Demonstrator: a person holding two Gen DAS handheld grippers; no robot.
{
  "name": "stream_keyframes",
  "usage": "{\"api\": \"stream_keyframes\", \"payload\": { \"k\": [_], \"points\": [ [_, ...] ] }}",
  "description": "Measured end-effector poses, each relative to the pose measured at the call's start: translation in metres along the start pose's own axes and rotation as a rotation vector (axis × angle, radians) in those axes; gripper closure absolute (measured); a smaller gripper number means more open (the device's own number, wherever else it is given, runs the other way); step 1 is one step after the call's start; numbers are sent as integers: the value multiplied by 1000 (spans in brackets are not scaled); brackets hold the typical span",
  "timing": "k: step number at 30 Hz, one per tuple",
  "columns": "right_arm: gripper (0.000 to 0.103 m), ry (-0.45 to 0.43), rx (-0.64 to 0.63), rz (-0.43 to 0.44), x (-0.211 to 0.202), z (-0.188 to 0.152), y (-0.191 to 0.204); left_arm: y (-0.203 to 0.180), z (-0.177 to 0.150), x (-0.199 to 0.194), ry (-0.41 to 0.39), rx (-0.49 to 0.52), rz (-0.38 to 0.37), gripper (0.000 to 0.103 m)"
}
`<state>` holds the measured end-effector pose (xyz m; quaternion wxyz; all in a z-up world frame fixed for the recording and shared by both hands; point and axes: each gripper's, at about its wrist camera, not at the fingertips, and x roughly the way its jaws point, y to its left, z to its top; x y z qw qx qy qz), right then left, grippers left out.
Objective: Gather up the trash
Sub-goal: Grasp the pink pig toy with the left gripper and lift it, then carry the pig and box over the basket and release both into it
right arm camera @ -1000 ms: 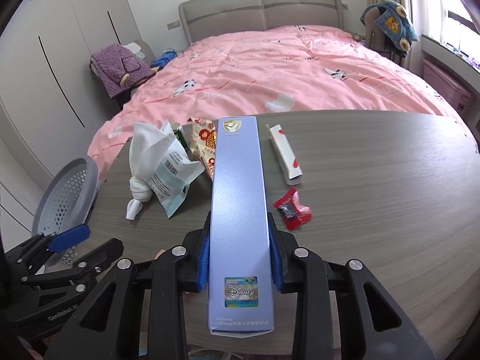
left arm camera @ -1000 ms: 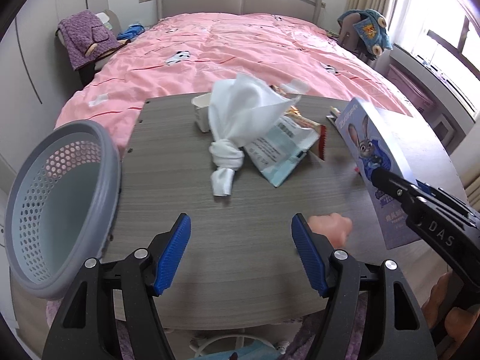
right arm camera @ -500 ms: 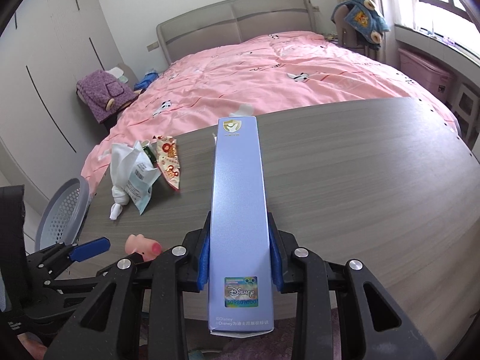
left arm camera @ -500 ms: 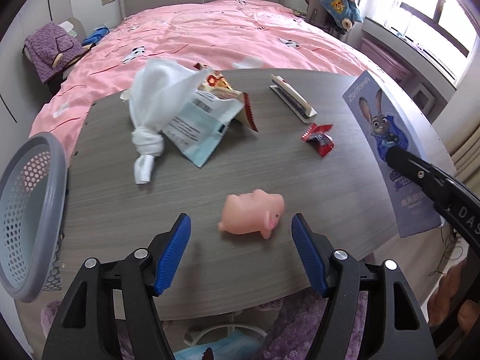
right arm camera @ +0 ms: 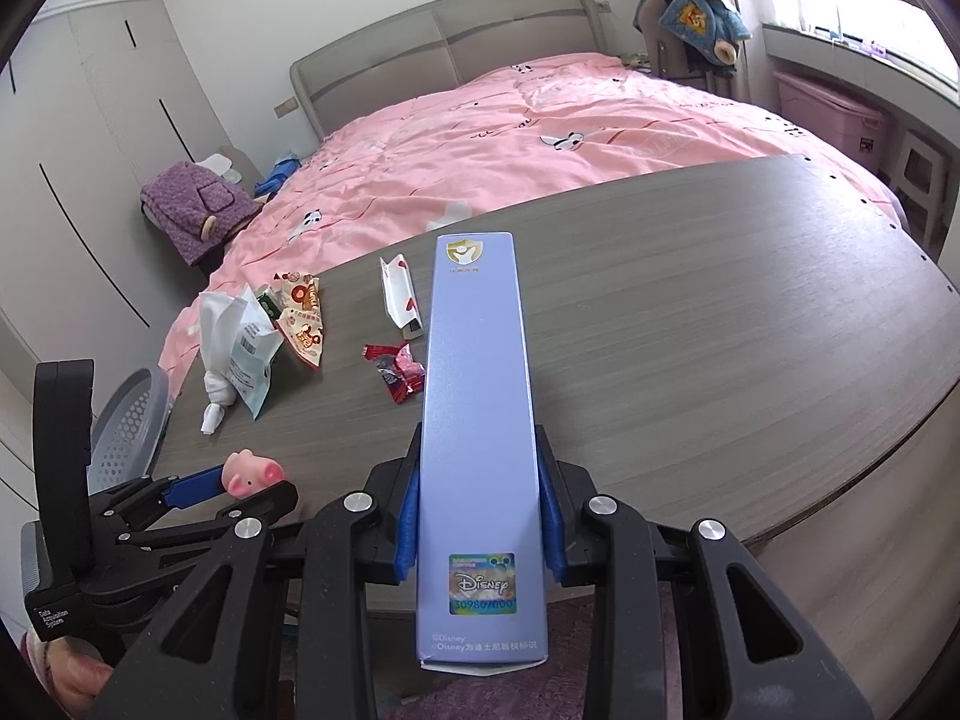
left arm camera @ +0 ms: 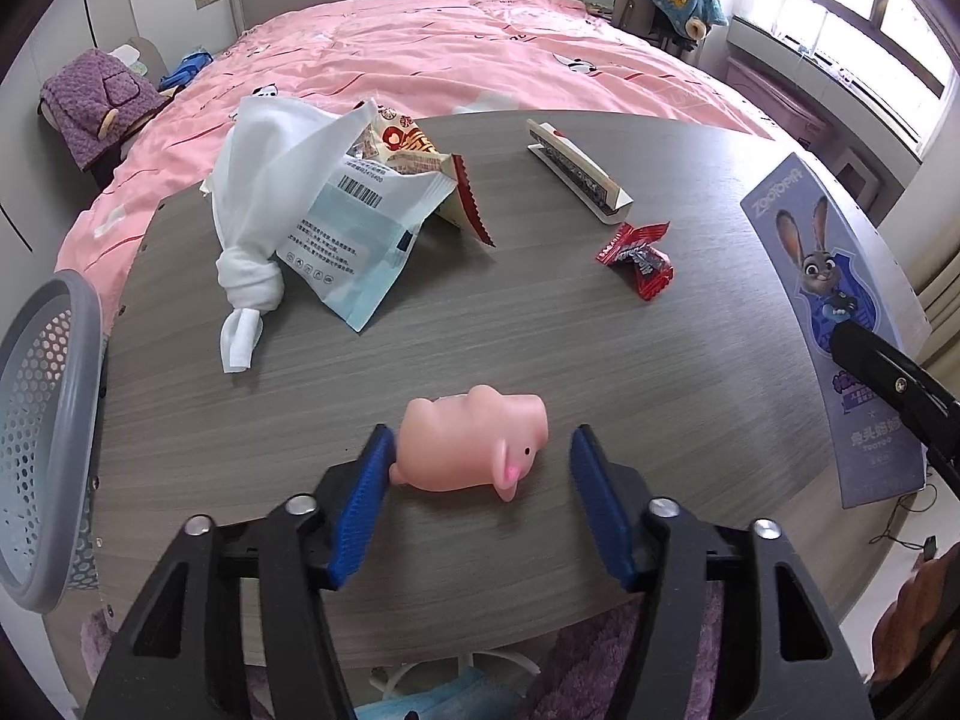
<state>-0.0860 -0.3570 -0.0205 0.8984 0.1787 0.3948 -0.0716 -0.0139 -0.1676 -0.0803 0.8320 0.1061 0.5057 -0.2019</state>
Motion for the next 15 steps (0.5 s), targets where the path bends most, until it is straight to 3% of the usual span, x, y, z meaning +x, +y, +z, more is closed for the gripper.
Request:
{"api": "stream_keyframes", "payload": {
  "k": [7, 15],
  "points": [
    [72, 3, -9, 2, -1, 0, 3, 7, -1, -4, -5, -9, -16, 55],
    [72, -7, -45, 1, -9, 4, 23, 38, 0, -36, -86, -60, 19, 55]
  ]
}}
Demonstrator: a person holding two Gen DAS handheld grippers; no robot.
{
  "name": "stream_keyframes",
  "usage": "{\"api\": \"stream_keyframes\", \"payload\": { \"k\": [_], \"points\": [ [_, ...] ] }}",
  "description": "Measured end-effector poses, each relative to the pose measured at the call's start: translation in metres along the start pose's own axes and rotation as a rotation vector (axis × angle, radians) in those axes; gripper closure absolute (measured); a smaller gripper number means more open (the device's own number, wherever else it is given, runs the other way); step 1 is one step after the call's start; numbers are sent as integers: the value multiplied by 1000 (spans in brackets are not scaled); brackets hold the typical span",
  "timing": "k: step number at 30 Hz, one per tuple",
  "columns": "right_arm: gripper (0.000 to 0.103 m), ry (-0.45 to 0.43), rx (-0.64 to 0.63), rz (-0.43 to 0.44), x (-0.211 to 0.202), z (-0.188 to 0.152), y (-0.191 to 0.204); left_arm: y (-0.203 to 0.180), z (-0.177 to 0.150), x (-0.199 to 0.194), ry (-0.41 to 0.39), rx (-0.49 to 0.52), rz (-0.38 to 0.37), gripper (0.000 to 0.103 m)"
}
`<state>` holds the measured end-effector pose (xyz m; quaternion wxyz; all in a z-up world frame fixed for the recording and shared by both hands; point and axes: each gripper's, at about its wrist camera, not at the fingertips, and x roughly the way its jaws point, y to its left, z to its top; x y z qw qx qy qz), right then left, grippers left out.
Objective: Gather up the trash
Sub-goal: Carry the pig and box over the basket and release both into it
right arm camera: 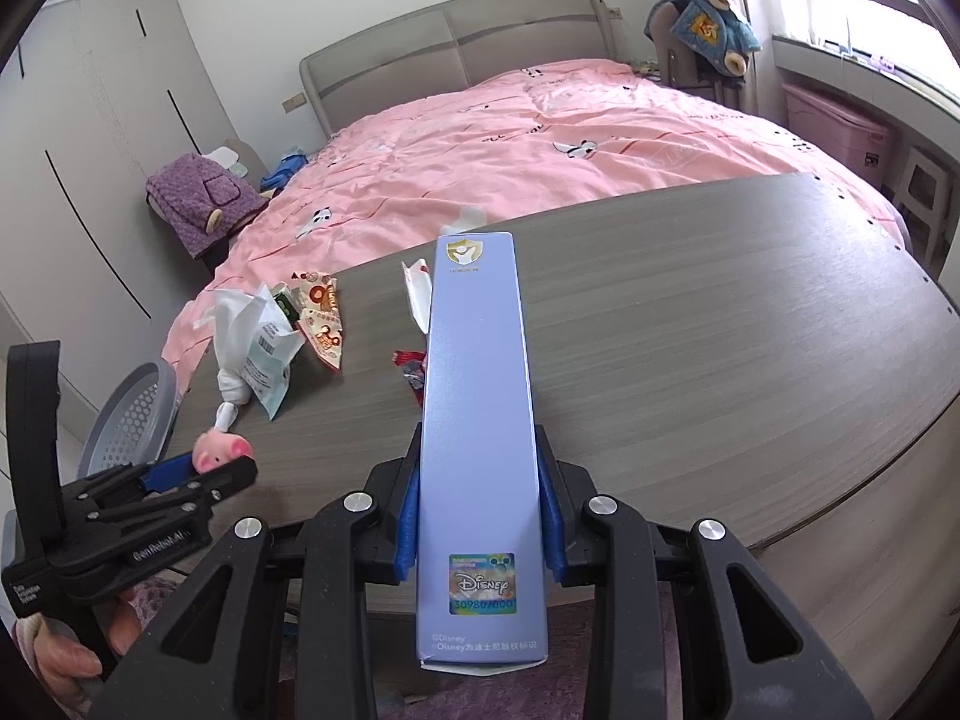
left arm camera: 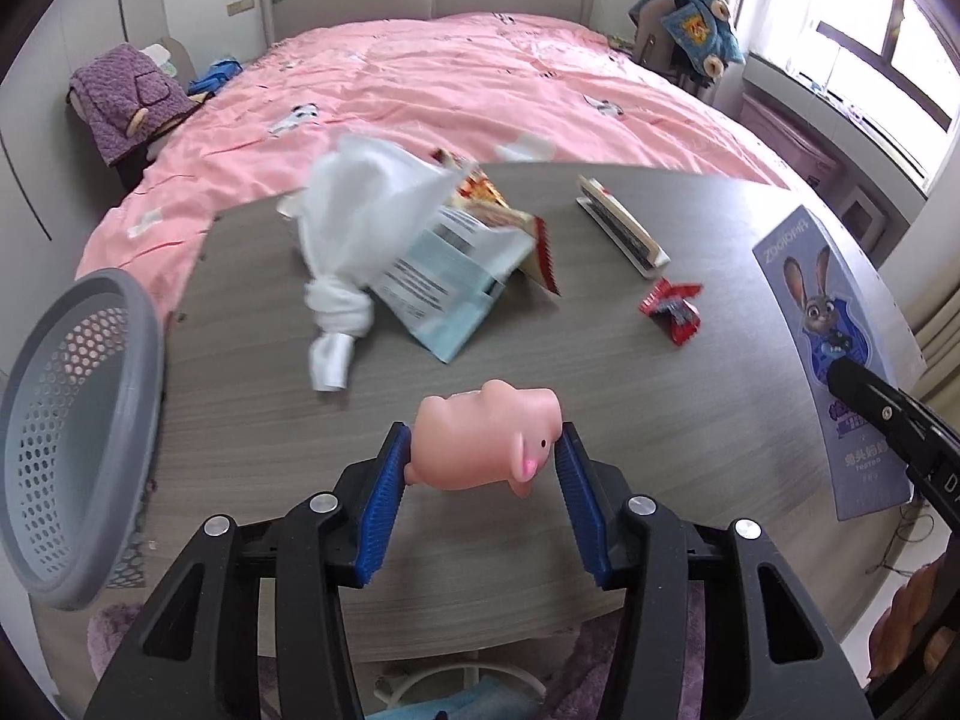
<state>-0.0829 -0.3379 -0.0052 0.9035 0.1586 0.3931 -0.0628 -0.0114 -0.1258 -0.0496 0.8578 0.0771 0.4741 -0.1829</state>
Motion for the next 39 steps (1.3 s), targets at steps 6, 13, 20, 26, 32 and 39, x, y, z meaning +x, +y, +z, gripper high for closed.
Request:
{"api": "stream_keyframes", "payload": {
  "k": [6, 13, 20, 26, 32, 39],
  "points": [
    [72, -2, -49, 38, -1, 2, 34, 32, 1, -25, -61, -53, 33, 55],
    [72, 11, -129, 112, 9, 2, 91, 83, -5, -48, -117, -124, 103, 55],
    [72, 36, -198, 176, 27, 3, 149, 139, -12, -63, -155, -203, 171, 55],
    [72, 77, -262, 232, 48, 2, 199, 181, -17, -66, -161, -252, 233, 55],
    [72, 108, -322, 284, 66, 4, 245, 223, -24, -63, -141, -307, 275, 55],
    [72, 156, -385, 332, 89, 5, 293, 270, -31, -57, -110, -374, 310, 55]
  ]
}}
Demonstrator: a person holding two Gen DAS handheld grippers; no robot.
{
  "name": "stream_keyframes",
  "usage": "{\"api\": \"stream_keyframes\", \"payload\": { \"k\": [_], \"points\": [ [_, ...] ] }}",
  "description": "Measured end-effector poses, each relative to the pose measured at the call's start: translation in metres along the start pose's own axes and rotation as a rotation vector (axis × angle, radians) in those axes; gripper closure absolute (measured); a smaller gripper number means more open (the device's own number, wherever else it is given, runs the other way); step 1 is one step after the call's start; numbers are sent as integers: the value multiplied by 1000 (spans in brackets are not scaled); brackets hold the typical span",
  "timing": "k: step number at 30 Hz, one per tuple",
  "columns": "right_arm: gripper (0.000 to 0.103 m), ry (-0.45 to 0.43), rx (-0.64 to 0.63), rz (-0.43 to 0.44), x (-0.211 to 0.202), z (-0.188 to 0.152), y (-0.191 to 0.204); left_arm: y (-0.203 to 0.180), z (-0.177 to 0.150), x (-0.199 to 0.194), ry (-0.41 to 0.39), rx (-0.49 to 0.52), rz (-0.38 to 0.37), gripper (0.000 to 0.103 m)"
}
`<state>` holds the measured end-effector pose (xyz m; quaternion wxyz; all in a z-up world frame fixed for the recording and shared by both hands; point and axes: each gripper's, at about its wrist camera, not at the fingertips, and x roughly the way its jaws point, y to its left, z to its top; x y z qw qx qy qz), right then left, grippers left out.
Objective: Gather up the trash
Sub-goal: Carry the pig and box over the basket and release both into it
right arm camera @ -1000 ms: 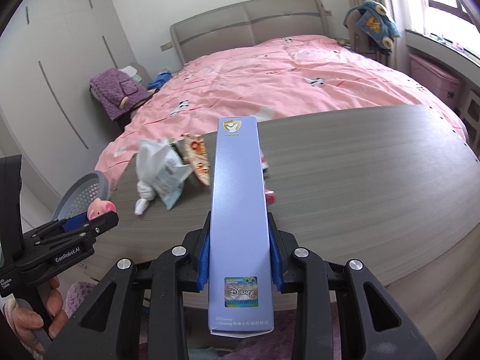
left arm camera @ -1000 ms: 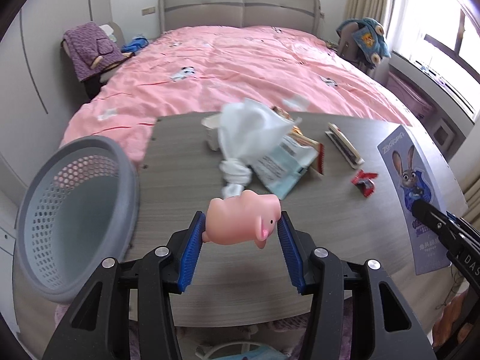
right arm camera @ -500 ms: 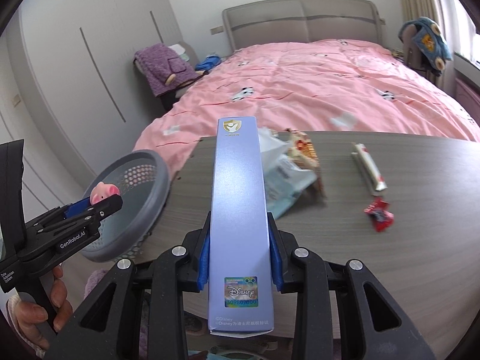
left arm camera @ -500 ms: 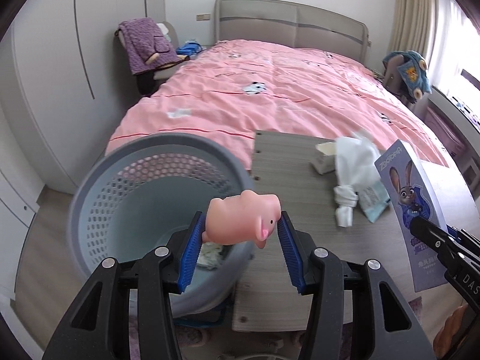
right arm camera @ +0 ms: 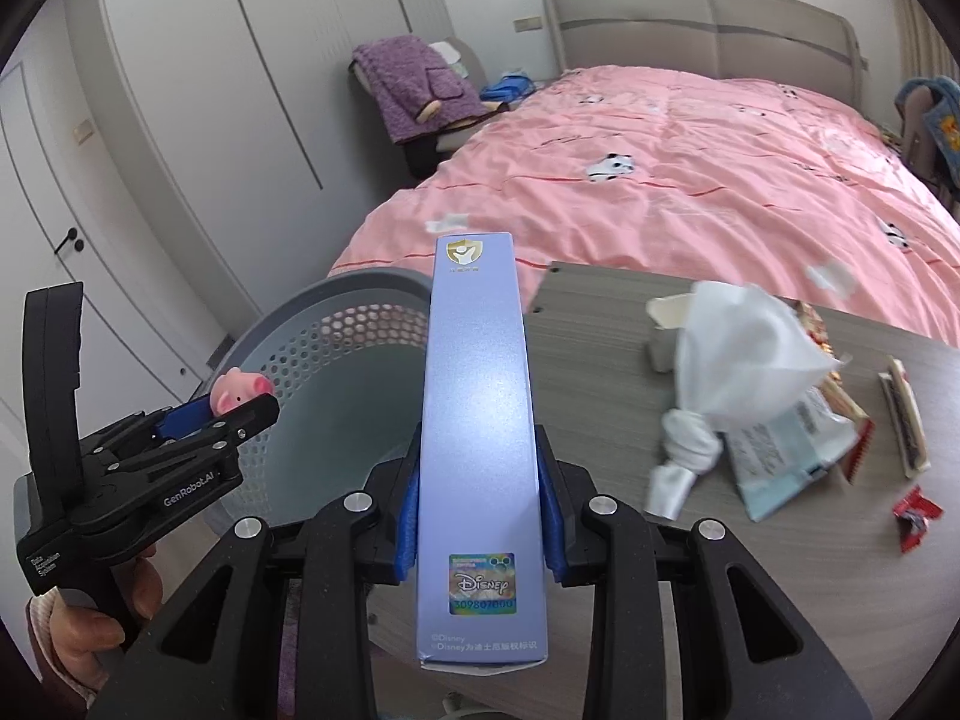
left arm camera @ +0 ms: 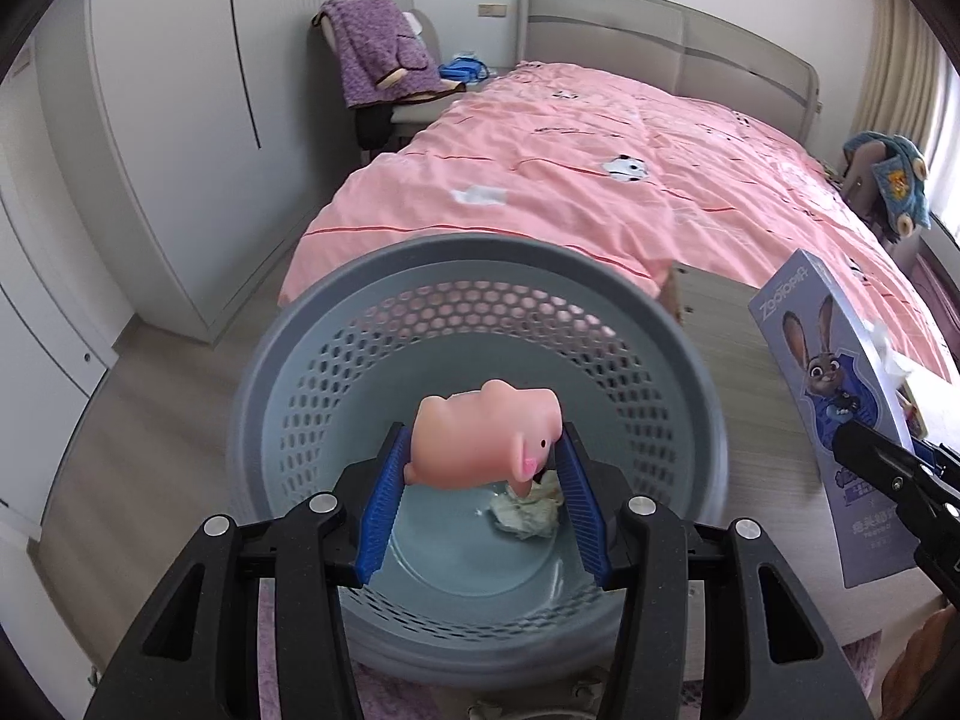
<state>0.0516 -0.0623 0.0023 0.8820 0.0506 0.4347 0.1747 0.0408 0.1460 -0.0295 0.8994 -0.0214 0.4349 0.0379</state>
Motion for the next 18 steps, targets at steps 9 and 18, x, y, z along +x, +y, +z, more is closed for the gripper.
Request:
{"api": "stream_keyframes", "payload": {
  "k": [9, 18],
  "points": [
    [72, 48, -65, 59, 40, 17, 35, 26, 7, 22, 22, -30, 33, 55],
    [71, 88, -106, 75, 69, 23, 53, 42, 8, 33, 45, -53, 38, 55]
  ]
}}
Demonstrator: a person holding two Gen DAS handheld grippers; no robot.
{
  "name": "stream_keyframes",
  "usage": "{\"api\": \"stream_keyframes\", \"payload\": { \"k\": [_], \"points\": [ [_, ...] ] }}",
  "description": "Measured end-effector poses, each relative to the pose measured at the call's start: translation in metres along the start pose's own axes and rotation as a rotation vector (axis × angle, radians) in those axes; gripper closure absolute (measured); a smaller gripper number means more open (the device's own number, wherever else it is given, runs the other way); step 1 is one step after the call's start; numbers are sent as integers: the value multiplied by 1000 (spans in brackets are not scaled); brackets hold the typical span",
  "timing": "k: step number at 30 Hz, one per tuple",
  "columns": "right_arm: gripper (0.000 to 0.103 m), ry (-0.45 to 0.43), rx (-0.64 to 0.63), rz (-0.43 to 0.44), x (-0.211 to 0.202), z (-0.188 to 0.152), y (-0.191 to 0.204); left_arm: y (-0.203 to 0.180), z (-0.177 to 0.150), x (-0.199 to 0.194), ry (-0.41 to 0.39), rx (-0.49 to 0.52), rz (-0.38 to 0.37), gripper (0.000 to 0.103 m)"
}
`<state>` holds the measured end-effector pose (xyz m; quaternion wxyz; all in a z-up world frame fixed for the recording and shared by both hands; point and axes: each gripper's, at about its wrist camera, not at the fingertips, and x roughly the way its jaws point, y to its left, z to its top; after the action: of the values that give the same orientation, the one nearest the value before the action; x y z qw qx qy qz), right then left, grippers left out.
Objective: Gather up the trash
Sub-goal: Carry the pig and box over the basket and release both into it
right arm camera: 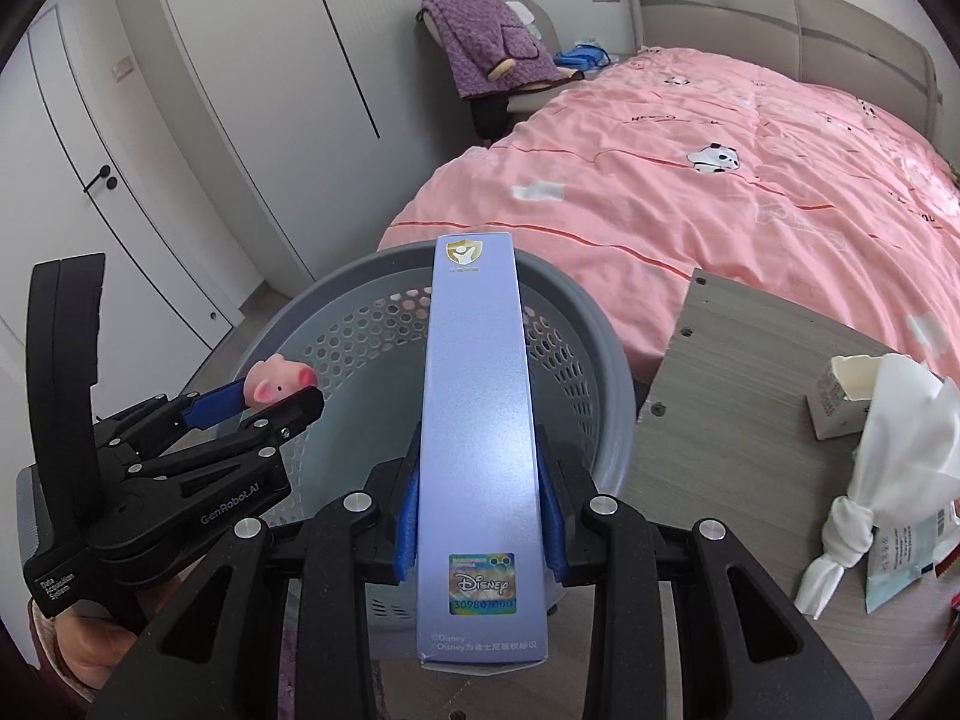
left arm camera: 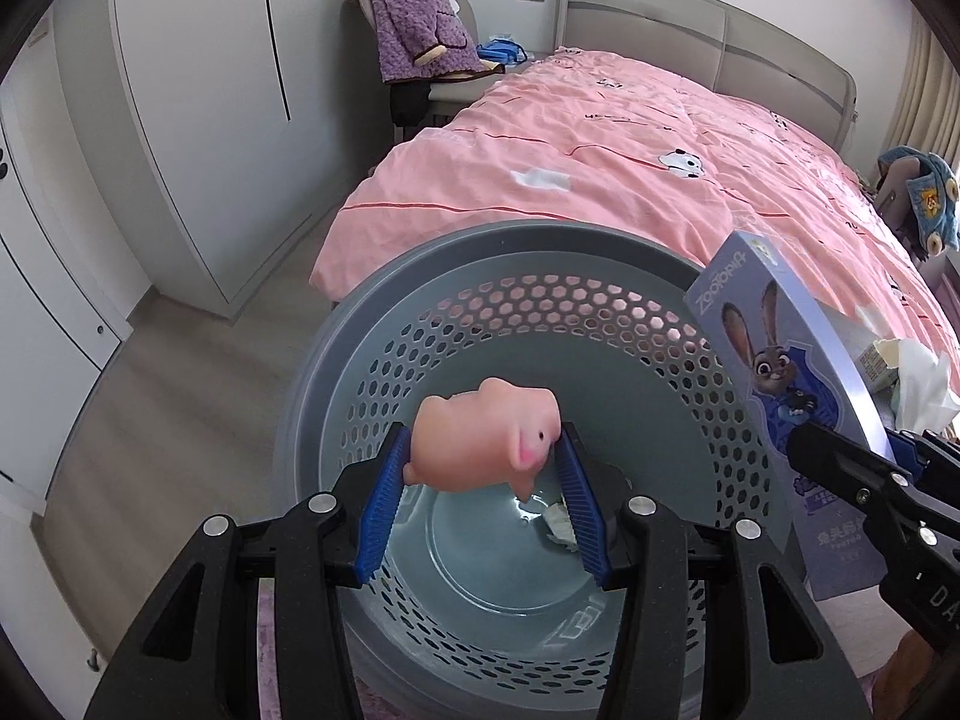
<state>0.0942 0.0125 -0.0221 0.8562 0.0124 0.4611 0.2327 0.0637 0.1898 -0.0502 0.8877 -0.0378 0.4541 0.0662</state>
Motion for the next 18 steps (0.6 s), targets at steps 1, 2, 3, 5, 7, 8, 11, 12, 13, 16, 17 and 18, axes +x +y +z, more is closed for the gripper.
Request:
{"api": "stream_keyframes", "payload": {
  "k": [1, 2, 3, 5, 7, 8, 11, 12, 13, 16, 17, 18],
  "points": [
    [71, 2, -3, -1, 2, 0, 1, 1, 0, 0, 0, -2, 0, 55],
    [70, 2, -6, -1, 3, 1, 2, 2, 0, -1, -3, -4, 1, 55],
    [69, 0, -9, -3, 4, 2, 3, 4, 0, -2, -6, -4, 4, 55],
    [65, -7, -15, -6, 2, 1, 5, 7, 1, -4, -11, -7, 7, 52],
    [61, -18, -23, -14, 0, 1, 7, 10, 1, -7, -17, -13, 16, 46],
    [61, -17, -27, -17, 0, 1, 8, 11, 1, -8, -20, -15, 20, 45],
    [61, -11, -27, -20, 0, -1, 8, 14, 1, -10, -22, -20, 28, 44],
    [61, -9, -28, -21, 0, -1, 8, 15, 0, -11, -23, -21, 30, 43],
    [61, -8, -28, -22, 0, -2, 8, 15, 0, -11, -24, -20, 33, 43],
    [61, -5, -30, -24, 0, -3, 8, 17, -1, -13, -27, -19, 39, 41],
    [61, -4, -30, -24, 0, -4, 9, 17, -2, -13, -26, -19, 39, 40],
    [61, -5, -29, -25, -1, -5, 9, 17, -2, -14, -26, -21, 38, 40]
  ]
}}
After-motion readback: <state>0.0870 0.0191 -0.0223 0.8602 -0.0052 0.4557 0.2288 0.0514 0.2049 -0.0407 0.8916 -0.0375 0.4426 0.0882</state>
